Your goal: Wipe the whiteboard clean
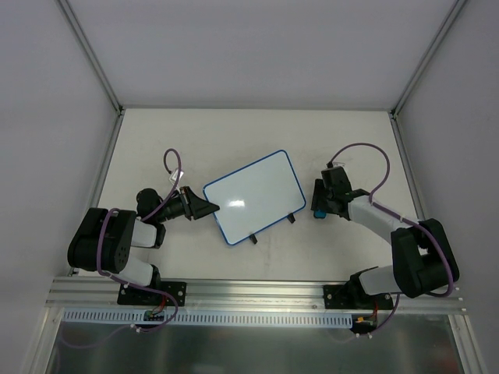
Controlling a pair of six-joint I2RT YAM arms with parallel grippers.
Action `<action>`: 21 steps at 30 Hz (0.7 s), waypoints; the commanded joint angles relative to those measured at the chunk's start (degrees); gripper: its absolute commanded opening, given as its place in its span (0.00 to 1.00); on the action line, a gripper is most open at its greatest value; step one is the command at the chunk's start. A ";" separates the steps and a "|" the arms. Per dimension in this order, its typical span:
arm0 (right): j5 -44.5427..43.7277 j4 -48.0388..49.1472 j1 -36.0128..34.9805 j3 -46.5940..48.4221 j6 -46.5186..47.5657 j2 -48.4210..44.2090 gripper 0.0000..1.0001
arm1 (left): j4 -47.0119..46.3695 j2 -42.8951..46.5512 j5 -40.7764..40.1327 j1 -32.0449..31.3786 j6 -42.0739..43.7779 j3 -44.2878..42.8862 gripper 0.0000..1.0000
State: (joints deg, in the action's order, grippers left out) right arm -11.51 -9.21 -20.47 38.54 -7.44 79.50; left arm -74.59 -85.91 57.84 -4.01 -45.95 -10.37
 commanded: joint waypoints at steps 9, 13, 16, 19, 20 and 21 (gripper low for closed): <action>-0.88 1.13 0.52 -0.22 -0.03 -3.83 0.64 | -21.13 2.85 0.34 1.37 1.57 1.05 0.53; -0.45 1.13 0.87 -0.58 0.15 -5.15 0.69 | -21.13 3.38 -0.36 1.99 1.66 1.49 0.60; 1.13 1.30 1.04 -0.14 0.41 -6.90 0.74 | -21.04 4.26 -1.42 3.13 1.83 2.72 0.68; 3.06 1.13 1.05 1.09 1.20 -8.92 0.91 | -21.04 5.40 -2.47 3.66 1.92 4.13 0.92; 3.68 1.13 1.05 1.35 1.46 -9.45 0.96 | -21.04 5.84 -2.82 3.66 2.10 4.48 0.96; 4.56 1.13 1.05 1.62 1.64 -9.98 0.99 | -21.04 6.88 -3.43 3.75 2.10 5.44 0.99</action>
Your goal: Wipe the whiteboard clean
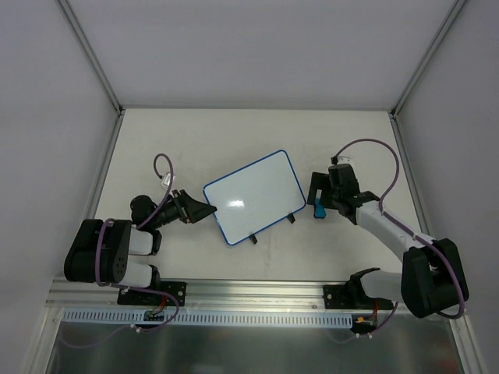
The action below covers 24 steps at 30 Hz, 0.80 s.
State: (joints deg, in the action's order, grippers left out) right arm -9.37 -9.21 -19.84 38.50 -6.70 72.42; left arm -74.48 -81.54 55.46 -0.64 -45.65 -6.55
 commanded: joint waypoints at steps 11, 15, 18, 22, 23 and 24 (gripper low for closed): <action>4.18 -2.38 0.50 2.10 3.80 -13.79 0.99 | 2.70 32.72 -11.15 3.55 3.63 6.90 0.99; 2.34 -4.49 0.50 1.75 4.59 -19.94 0.99 | 38.60 57.58 -23.79 3.46 9.08 2.95 0.99; 2.42 -5.20 0.85 0.61 4.68 -23.64 0.99 | 50.08 77.77 -34.00 3.46 7.33 5.13 0.99; 2.16 -4.94 0.85 -3.42 4.50 -27.24 0.99 | 61.59 80.50 -37.62 3.19 8.12 2.52 0.99; 1.64 -4.94 0.94 -4.04 4.50 -28.81 0.99 | 63.21 78.66 -38.06 3.11 8.64 1.46 0.99; 0.59 -4.94 0.94 -4.74 4.68 -29.70 0.99 | 65.05 77.33 -38.58 3.11 9.08 -0.64 0.99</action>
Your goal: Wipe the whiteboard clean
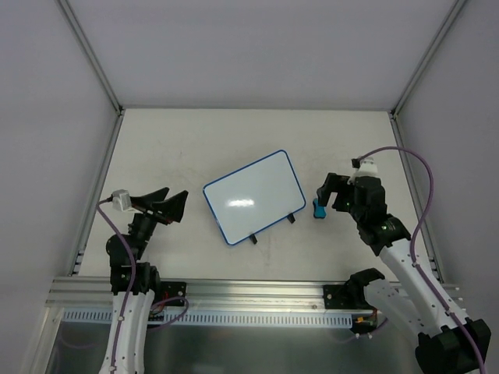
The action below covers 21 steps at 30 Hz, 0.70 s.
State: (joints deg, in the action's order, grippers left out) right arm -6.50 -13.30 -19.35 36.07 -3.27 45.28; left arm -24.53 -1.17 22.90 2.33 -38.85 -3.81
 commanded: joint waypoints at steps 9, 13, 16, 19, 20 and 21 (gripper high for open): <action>-3.69 1.96 0.46 -11.37 2.74 -21.26 0.99 | 22.69 -0.60 -10.59 0.13 3.96 -3.57 0.99; -4.30 2.84 0.37 -13.91 2.65 -26.62 0.99 | 22.95 -0.15 -7.35 0.13 6.50 -3.31 0.99; -5.36 4.42 0.46 -16.72 2.74 -29.71 0.99 | 23.30 -0.59 -5.85 0.13 7.91 -3.39 0.99; -5.80 6.18 0.46 -18.49 4.50 -33.49 0.99 | 23.22 0.02 -5.84 0.13 8.35 -3.48 0.99; -6.06 6.62 0.37 -19.37 4.76 -35.41 0.99 | 23.22 0.29 -6.11 0.22 8.35 -3.48 0.99; -6.59 6.62 0.46 -19.72 4.85 -36.39 0.99 | 23.22 0.64 -6.46 0.13 8.35 -3.65 0.99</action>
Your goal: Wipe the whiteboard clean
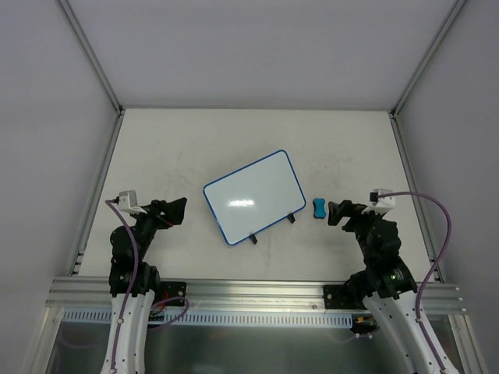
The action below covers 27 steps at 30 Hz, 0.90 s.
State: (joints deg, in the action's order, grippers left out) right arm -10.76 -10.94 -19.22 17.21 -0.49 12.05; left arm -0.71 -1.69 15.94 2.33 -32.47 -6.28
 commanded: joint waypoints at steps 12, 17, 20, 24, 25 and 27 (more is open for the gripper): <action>-2.24 4.44 0.24 -2.27 2.43 -9.15 0.99 | -0.52 3.45 2.60 0.13 4.34 0.22 0.99; -2.15 4.26 0.24 -1.92 2.42 -8.36 0.99 | -0.52 3.19 2.95 0.22 4.43 0.13 0.99; -2.24 4.26 0.33 -2.01 2.25 -8.71 0.99 | -0.52 3.28 3.30 0.13 4.34 0.04 0.99; -2.33 4.26 0.24 -1.92 2.16 -8.19 0.99 | -0.52 3.28 3.39 0.13 4.34 -0.04 0.99; -2.51 4.26 0.24 -1.83 2.16 -8.10 0.99 | -0.43 3.28 3.04 0.13 4.26 -0.04 0.99; -2.59 4.17 0.24 -1.74 2.25 -7.66 0.99 | -0.43 3.10 2.95 0.13 4.17 0.04 0.99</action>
State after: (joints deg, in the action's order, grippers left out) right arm -12.21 -8.82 -19.20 14.11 0.95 3.73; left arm -0.08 -0.60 18.00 2.33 -29.26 -6.17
